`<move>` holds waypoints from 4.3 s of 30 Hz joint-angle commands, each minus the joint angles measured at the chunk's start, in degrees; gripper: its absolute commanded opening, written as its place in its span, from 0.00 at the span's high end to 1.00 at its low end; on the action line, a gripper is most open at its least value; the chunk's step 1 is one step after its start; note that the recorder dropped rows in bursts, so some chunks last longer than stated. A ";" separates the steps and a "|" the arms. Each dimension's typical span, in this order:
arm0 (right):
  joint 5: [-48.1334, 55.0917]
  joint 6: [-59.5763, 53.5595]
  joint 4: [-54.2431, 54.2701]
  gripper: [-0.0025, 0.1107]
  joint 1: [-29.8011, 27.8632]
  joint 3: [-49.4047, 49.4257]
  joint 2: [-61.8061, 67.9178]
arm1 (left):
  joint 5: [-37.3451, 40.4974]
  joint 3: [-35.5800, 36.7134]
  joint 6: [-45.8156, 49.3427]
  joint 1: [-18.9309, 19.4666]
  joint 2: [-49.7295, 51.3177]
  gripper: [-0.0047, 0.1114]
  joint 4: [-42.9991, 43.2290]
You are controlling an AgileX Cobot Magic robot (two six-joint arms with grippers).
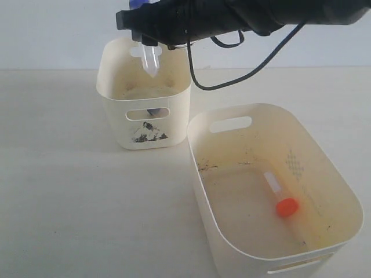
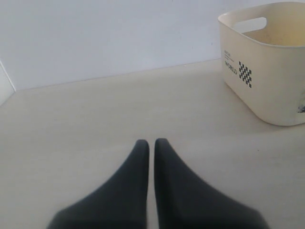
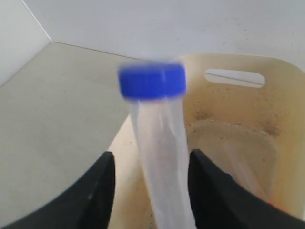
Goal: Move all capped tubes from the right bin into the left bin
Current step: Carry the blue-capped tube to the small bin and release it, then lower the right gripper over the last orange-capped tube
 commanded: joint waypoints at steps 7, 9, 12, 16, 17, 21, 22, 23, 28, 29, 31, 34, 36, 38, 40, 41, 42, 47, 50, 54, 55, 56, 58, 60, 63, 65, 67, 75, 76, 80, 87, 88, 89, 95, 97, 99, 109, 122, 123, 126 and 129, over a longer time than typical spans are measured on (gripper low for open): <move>3.89 -0.62 -6.50 0.97 0.05 -0.56 -5.42 | -0.45 -0.23 -0.66 0.06 -0.17 0.92 -0.06; 7.58 0.08 -10.51 0.97 0.05 -0.56 -7.71 | -0.45 -0.23 -0.66 0.06 -0.17 0.92 -0.06; 14.32 5.34 -17.68 0.97 0.05 -0.56 -11.29 | -0.45 -0.23 -0.66 0.06 -0.17 0.92 -0.06; 26.04 20.69 -35.59 0.98 0.05 -0.56 -15.92 | -0.45 -0.23 -0.66 0.06 -0.17 0.92 -0.06; 30.10 24.98 -40.91 0.98 0.05 -0.56 -16.99 | -0.45 -0.23 -0.66 0.06 -0.17 0.92 -0.06; 46.66 34.17 -52.62 0.98 0.05 -0.56 -19.79 | -0.45 -0.23 -0.66 0.06 -0.17 0.92 -0.06; 50.12 34.65 -52.73 0.98 0.05 -0.56 -20.02 | -0.45 -0.23 -0.66 0.06 -0.17 0.92 -0.06; 53.10 35.06 -52.49 0.98 0.05 -0.56 -20.13 | -0.45 -0.23 -0.66 0.06 -0.17 0.92 -0.06; 57.32 38.62 -52.51 0.98 0.05 0.48 -20.13 | -0.45 -0.23 -0.66 0.06 -0.17 0.92 -0.06; 57.32 39.30 -52.51 0.98 0.05 0.84 -20.13 | -0.45 -0.23 -0.66 0.06 -0.17 0.92 -0.06; 57.32 40.99 -52.51 0.98 0.05 1.79 -20.01 | -0.45 -0.23 -0.66 0.06 -0.17 0.92 -0.06; 57.32 42.25 -52.64 0.98 0.05 2.22 -18.73 | -0.45 -0.23 -0.66 0.06 -0.17 0.92 -0.06; 57.32 43.02 -53.21 0.98 0.05 3.12 -17.35 | -0.45 -0.23 -0.66 0.06 -0.17 0.92 -0.06; 57.32 44.36 -53.95 0.98 0.18 4.52 -15.88 | -0.45 -0.23 -0.66 0.06 -0.17 0.92 -0.06; 57.32 45.53 -55.13 0.98 0.18 6.46 -14.54 | -0.45 -0.23 -0.66 0.06 -0.17 0.92 -0.06; 57.32 46.77 -56.44 0.98 0.18 7.91 -13.82 | -0.45 -0.23 -0.66 0.06 -0.17 0.92 -0.06; 57.32 47.84 -57.75 0.98 0.18 8.95 -13.20 | -0.45 -0.23 -0.66 0.06 -0.17 0.92 -0.06; 57.32 51.34 -57.82 0.98 0.64 14.00 -11.53 | -0.45 -0.23 -0.66 0.06 -0.17 0.92 -0.06; 57.32 52.76 -58.04 0.98 2.29 15.40 -11.01 | -0.45 -0.23 -0.66 0.06 -0.17 0.92 -0.06; 57.32 52.92 -59.57 0.98 5.79 15.73 -10.23 | -0.45 -0.23 -0.66 0.06 -0.17 0.92 -0.06; 57.32 52.92 -60.12 0.98 6.57 15.73 -9.80 | -0.45 -0.23 -0.66 0.06 -0.17 0.92 -0.06; 57.32 53.05 -60.56 0.98 7.11 15.73 -9.54 | -0.45 -0.23 -0.66 0.06 -0.17 0.92 -0.06; 57.32 54.13 -61.04 0.98 7.66 15.73 -8.69 | -0.45 -0.23 -0.66 0.06 -0.17 0.92 -0.06; 57.32 54.75 -61.19 0.98 7.79 15.85 -7.33 | -0.45 -0.23 -0.66 0.06 -0.17 0.92 -0.06; 57.32 55.09 -61.32 0.98 8.03 17.17 -5.57 | -0.45 -0.23 -0.66 0.06 -0.17 0.92 -0.06; 57.32 55.31 -61.20 0.98 8.01 18.21 -4.58 | -0.45 -0.23 -0.66 0.06 -0.17 0.92 -0.06; 57.32 55.78 -61.34 0.98 8.01 18.99 -3.94 | -0.45 -0.23 -0.66 0.06 -0.17 0.92 -0.06; 57.32 56.86 -62.11 0.98 8.05 20.02 -1.50 | -0.45 -0.23 -0.66 0.06 -0.17 0.92 -0.06; 57.32 56.86 -62.00 0.98 8.05 20.02 -1.51 | -0.45 -0.23 -0.66 0.06 -0.17 0.92 -0.06; 57.32 56.86 -62.00 0.98 8.05 20.02 -1.63 | -0.45 -0.23 -0.66 0.06 -0.17 0.92 -0.06; 57.32 58.33 -61.86 0.98 8.05 20.02 -1.63 | -0.45 -0.23 -0.66 0.06 -0.17 0.92 -0.06; 57.32 58.84 -61.87 0.98 8.05 20.02 -1.63 | -0.45 -0.23 -0.66 0.06 -0.17 0.92 -0.06; 57.32 59.50 -61.87 0.98 8.05 20.02 -1.63 | -0.45 -0.23 -0.66 0.06 -0.17 0.92 -0.06; 57.32 60.77 -61.74 0.98 8.05 20.02 -1.63 | -0.45 -0.23 -0.66 0.06 -0.17 0.92 -0.06; 56.61 60.91 -61.74 0.98 8.05 20.02 -1.63 | -0.45 -0.23 -0.66 0.06 -0.17 0.92 -0.06; 55.41 60.91 -61.26 0.98 8.05 20.02 -1.63 | -0.45 -0.23 -0.66 0.06 -0.17 0.92 -0.06; 50.73 61.03 -59.61 0.98 8.05 20.02 -1.63 | -0.45 -0.23 -0.66 0.06 -0.17 0.92 -0.06; 50.17 60.95 -63.84 0.53 8.05 20.02 0.94 | -0.45 -0.23 -0.66 0.06 -0.17 0.92 -0.06; 50.34 61.62 -64.39 0.44 8.05 20.02 0.94 | -0.45 -0.23 -0.66 0.06 -0.17 0.92 -0.06; 49.08 61.62 -64.36 0.31 8.05 20.02 0.94 | -0.45 -0.23 -0.66 0.06 -0.17 0.92 -0.06; 48.24 62.15 -64.36 0.31 8.05 20.02 0.94 | -0.45 -0.23 -0.66 0.06 -0.17 0.92 -0.06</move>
